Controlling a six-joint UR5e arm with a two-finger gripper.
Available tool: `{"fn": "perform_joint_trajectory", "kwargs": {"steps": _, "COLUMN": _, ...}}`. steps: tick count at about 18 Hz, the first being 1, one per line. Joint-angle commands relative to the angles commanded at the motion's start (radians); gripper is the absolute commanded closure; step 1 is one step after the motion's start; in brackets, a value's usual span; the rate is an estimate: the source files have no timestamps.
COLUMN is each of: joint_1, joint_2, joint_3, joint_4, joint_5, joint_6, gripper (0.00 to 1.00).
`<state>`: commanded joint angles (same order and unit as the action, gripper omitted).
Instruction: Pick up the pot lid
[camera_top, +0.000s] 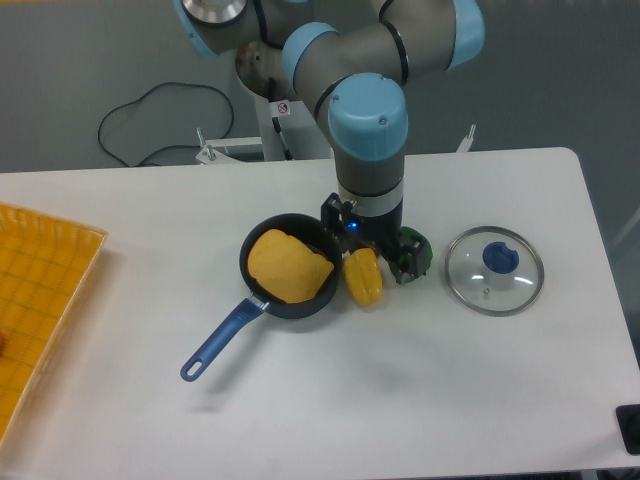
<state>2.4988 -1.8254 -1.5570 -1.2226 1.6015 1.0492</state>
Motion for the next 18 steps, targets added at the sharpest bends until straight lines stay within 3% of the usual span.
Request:
{"fn": "perform_joint_trajectory", "kwargs": {"steps": 6, "joint_1": -0.005, "joint_2": -0.002, "joint_3": -0.009, "joint_4": 0.000, "joint_5": -0.021, "joint_6": -0.001, "gripper": 0.00}}
{"fn": "perform_joint_trajectory", "kwargs": {"steps": 18, "joint_1": 0.008, "joint_2": 0.003, "joint_3": -0.100, "joint_4": 0.012, "joint_5": -0.015, "joint_6": -0.005, "gripper": 0.00}}
